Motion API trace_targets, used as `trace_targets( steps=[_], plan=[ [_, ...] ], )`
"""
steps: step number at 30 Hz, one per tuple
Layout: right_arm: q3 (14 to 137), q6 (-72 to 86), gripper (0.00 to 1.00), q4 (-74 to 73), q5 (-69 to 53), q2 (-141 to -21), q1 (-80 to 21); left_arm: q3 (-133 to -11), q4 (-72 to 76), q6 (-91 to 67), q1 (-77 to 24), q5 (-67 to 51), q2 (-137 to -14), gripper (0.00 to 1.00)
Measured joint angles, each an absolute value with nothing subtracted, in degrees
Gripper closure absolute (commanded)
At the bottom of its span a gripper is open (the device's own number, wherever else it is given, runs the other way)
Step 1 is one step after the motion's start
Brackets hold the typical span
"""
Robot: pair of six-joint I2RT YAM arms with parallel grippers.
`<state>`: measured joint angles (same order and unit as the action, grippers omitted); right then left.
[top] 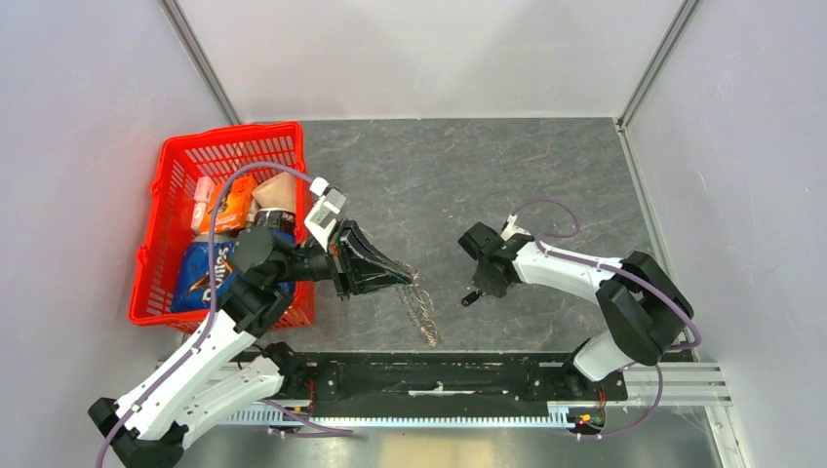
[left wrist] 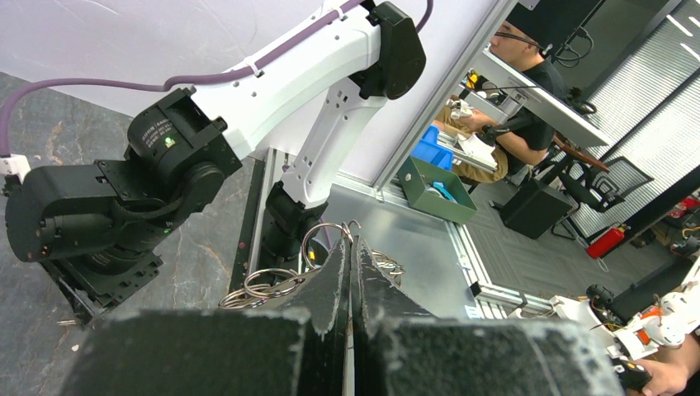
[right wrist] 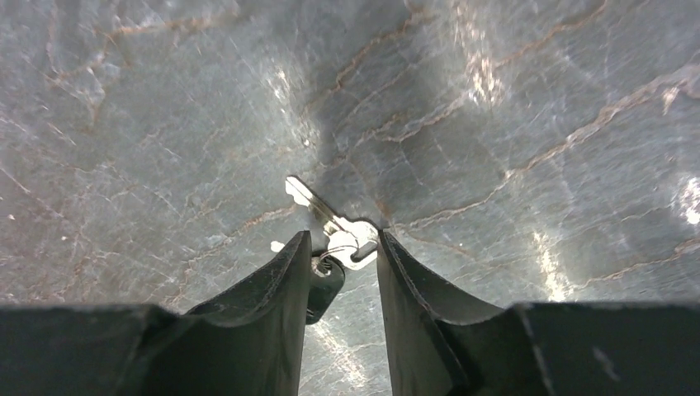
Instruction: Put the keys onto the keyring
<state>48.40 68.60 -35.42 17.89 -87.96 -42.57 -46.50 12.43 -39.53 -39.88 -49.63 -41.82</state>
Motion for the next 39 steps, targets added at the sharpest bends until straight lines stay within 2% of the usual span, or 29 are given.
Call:
trace_targets(
  steps=[12, 24, 39],
  plan=[
    [50.8, 66.5, 0.53, -35.5, 15.4, -86.9, -41.4, -46.5, 12.4, -39.3, -39.9, -49.6, -41.8, 0.98],
    [49.8, 67.5, 0.52, -35.4, 12.5, -84.5, -41.5, -46.5, 12.3, -39.3, -39.9, -49.6, -41.4, 0.98],
    [48.1, 69.0, 0.53, -33.3, 11.7, -88.1, -41.5, -46.5, 12.2, -38.9, -39.9, -49.6, -41.0, 0.98]
  ],
)
